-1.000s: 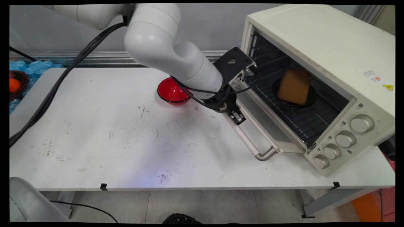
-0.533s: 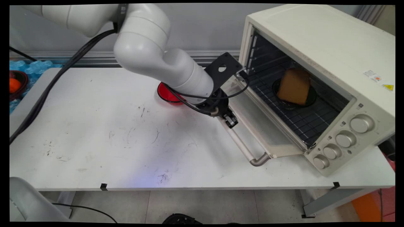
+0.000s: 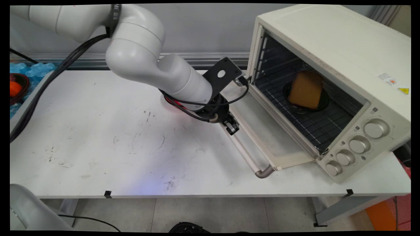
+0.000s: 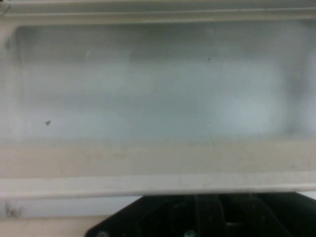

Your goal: Open the oven

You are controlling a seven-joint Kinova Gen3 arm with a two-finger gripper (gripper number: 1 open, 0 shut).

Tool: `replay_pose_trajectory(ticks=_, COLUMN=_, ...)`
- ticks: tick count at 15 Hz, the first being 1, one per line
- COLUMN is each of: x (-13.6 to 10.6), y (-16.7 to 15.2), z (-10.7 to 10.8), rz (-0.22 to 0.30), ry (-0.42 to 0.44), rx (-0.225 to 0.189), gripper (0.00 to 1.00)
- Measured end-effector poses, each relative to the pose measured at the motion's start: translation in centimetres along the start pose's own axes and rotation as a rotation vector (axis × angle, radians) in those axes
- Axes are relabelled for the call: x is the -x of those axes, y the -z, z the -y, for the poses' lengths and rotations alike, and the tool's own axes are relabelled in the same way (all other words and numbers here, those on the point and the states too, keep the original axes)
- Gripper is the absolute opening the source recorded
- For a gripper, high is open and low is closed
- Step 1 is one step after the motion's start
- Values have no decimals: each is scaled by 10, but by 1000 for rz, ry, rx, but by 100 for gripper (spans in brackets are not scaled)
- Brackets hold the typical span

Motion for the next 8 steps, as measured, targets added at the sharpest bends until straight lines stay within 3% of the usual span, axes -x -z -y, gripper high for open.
replay_pose_trajectory(ticks=8, x=9, y=23, z=8, rz=3, ry=-8, rx=1, gripper=0)
